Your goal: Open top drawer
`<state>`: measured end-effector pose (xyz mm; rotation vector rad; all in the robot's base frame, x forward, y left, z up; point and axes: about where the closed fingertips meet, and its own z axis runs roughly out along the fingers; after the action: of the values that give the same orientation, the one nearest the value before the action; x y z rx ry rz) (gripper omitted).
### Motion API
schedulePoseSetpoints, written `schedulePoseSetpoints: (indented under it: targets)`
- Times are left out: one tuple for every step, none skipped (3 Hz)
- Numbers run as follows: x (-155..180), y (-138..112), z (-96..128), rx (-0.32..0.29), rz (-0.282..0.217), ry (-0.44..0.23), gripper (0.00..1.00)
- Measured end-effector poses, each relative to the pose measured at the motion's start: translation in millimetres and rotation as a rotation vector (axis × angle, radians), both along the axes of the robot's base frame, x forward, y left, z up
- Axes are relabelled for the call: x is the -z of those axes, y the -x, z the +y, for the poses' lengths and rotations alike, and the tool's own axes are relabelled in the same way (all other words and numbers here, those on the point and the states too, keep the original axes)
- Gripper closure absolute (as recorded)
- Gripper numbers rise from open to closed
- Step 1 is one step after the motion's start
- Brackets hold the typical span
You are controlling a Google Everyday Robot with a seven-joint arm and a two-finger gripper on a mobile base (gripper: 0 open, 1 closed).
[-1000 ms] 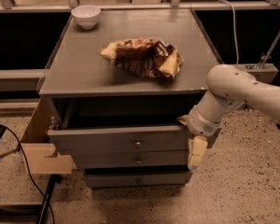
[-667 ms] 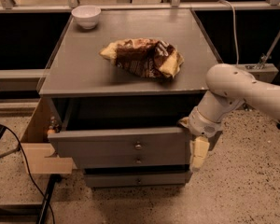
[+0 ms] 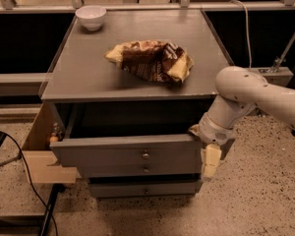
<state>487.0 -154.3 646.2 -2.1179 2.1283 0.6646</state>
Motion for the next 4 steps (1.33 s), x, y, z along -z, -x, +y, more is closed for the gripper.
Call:
schedulePoseSetpoints:
  targets:
    - [-3.1,15.2,-4.4,-0.002,0.030,0.019,0.00]
    - [-7.2,26.0,-7.4,0.002,0.041,0.028,0.00]
    - [-16.0,39.0,-11.9,0.018,0.032,0.030,0.00]
    - [-29.0,61.2,-19.5,0.036,0.037,0.040,0.00]
